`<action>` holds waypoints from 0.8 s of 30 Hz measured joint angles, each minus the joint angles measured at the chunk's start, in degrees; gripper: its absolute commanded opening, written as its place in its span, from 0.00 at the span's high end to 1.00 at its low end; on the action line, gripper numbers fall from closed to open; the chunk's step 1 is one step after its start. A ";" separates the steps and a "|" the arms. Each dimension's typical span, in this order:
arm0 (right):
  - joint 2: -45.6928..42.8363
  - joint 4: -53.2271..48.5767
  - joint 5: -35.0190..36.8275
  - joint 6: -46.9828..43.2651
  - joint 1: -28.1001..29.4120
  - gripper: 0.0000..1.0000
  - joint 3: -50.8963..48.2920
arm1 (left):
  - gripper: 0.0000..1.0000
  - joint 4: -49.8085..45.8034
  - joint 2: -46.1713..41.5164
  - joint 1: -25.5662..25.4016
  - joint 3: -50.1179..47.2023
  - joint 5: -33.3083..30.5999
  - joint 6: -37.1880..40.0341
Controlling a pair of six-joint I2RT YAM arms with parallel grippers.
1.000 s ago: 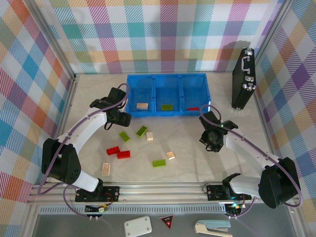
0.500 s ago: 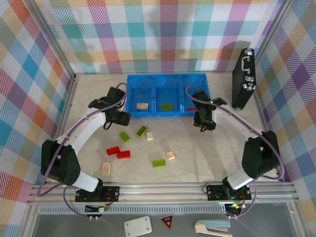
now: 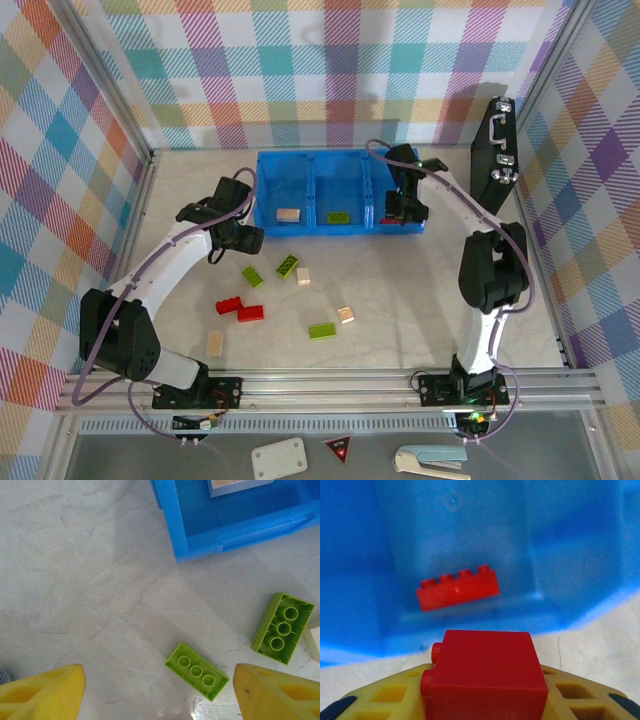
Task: Sort the legos into containers by color
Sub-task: Place the lego in the container.
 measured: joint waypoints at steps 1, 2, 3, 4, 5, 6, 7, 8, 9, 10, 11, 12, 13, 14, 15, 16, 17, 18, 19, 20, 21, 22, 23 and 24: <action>1.57 -0.35 -0.46 -0.76 -0.33 0.53 1.99 | 0.23 0.02 0.00 0.00 0.00 0.02 0.00; 3.02 -0.59 -0.92 -1.62 -0.68 0.52 3.76 | 0.23 0.02 0.00 0.00 0.00 0.02 0.02; 4.59 -1.07 -1.55 -2.40 -1.03 0.52 5.84 | 0.23 0.09 0.00 0.02 -0.02 0.02 0.02; 6.14 -1.40 -2.14 -3.30 -1.33 0.52 7.87 | 0.23 0.13 0.00 0.07 -0.04 0.07 0.02; 7.37 -1.64 -2.60 -3.96 -1.51 0.52 9.44 | 0.23 0.17 0.00 0.07 -0.04 0.07 0.02; 8.79 -1.84 -3.23 -4.87 -1.77 0.52 11.30 | 0.23 0.20 0.00 0.11 -0.04 0.07 0.02; 10.19 -2.23 -3.96 -5.70 -2.03 0.51 13.09 | 0.23 0.20 0.00 0.13 -0.09 0.07 0.02; 11.28 -2.47 -4.39 -6.36 -2.23 0.51 14.38 | 0.23 0.22 0.00 0.22 -0.13 0.13 0.02; 12.48 -2.80 -5.03 -7.02 -2.49 0.51 15.85 | 0.23 0.20 0.00 0.28 -0.15 0.11 0.02; 13.66 -3.26 -5.62 -7.65 -2.80 0.51 17.27 | 0.23 0.20 0.00 0.33 -0.17 0.11 0.02; 14.69 -3.61 -6.01 -8.02 -3.04 0.52 18.43 | 0.23 0.20 0.00 0.39 -0.17 0.09 0.02; 15.69 -3.82 -6.58 -8.31 -3.34 0.51 19.39 | 0.23 0.22 0.00 0.39 -0.17 0.07 0.07; 16.50 -4.11 -7.15 -8.70 -3.65 0.51 20.20 | 0.23 0.22 0.00 0.39 -0.20 0.09 0.17; 17.22 -4.24 -7.67 -9.07 -3.93 0.51 20.85 | 0.23 0.22 0.00 0.39 -0.20 0.09 0.22; 17.99 -4.35 -8.17 -9.33 -4.11 0.51 21.42 | 0.23 0.22 0.00 0.39 -0.20 0.11 0.24; 18.75 -4.42 -8.59 -9.53 -4.35 0.51 21.81 | 0.23 0.22 0.00 0.39 -0.20 0.11 0.26; 19.30 -4.55 -8.83 -9.70 -4.37 0.51 22.16 | 0.23 0.22 0.00 0.39 -0.20 0.15 0.37; 20.00 -4.79 -9.03 -9.97 -4.42 0.51 22.58 | 0.23 0.22 0.00 0.39 -0.20 0.24 0.44; 20.79 -5.03 -9.18 -10.29 -4.55 0.51 23.08 | 0.23 0.22 0.00 0.42 -0.20 0.24 0.44; 21.51 -5.25 -9.27 -10.58 -4.66 0.51 23.52 | 0.23 0.22 0.00 0.44 -0.20 0.26 0.46; 22.29 -5.40 -9.31 -10.84 -4.72 0.51 23.98 | 0.23 0.22 0.00 0.48 -0.20 0.24 0.57; 23.12 -5.53 -9.35 -11.06 -4.74 0.51 24.41 | 0.23 0.22 0.00 0.48 -0.20 0.24 0.66; 23.69 -5.51 -9.35 -11.23 -4.74 0.51 24.59 | 0.23 0.22 0.00 0.50 -0.20 0.24 0.66; 24.37 -5.64 -9.38 -11.50 -4.74 0.51 24.63 | 0.23 0.22 0.00 0.52 -0.20 0.26 0.66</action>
